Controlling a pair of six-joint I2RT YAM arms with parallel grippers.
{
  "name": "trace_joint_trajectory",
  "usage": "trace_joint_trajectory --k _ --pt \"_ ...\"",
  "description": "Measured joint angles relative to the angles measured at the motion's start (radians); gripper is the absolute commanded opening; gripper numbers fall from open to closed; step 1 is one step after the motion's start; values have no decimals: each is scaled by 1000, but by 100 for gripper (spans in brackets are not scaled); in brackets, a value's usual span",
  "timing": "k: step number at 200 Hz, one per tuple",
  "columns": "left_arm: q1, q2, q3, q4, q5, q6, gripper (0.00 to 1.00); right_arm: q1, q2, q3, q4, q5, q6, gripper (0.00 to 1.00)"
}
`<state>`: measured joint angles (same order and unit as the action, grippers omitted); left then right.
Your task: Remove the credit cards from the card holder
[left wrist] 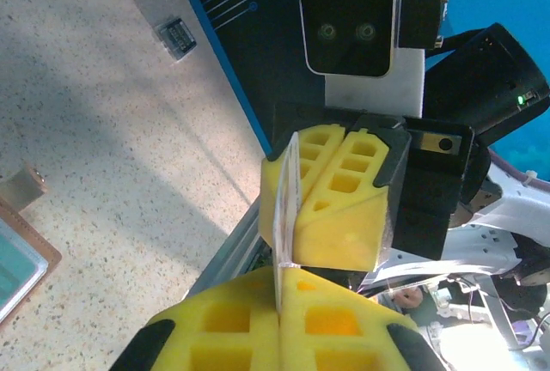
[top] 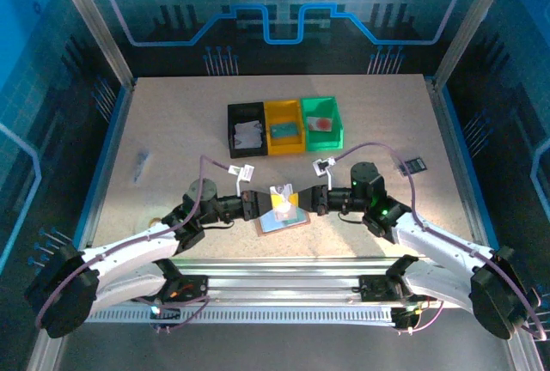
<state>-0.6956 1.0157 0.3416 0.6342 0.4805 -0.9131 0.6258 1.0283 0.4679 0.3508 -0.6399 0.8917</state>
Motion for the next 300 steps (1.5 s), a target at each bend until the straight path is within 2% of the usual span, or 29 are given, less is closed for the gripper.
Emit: trace_joint_trajectory --k 19,43,99,143,181,196,233,262,300 --pt "-1 -2 15 -40 21 15 0 4 -2 9 -45 8 -32 40" --pt "-1 -15 76 -186 53 68 0 3 -30 43 -168 40 -104 49" --pt "-1 -39 392 -827 89 261 0 -37 -126 109 -410 74 -312 63" --pt "-1 69 571 -1228 136 433 0 -44 -96 110 -429 -42 -376 63" --pt "-1 158 635 -1442 159 562 0 -4 -63 110 -373 -138 -389 60" --pt "-1 169 659 -1493 168 607 0 33 -43 110 -357 -163 -404 56" --pt "-2 189 696 -1539 198 672 0 114 35 115 -354 -176 -448 54" --pt "-25 201 696 -1550 209 694 0 121 55 116 -352 -172 -467 53" --pt "-64 202 696 -1549 217 710 0 131 55 116 -322 -173 -471 45"
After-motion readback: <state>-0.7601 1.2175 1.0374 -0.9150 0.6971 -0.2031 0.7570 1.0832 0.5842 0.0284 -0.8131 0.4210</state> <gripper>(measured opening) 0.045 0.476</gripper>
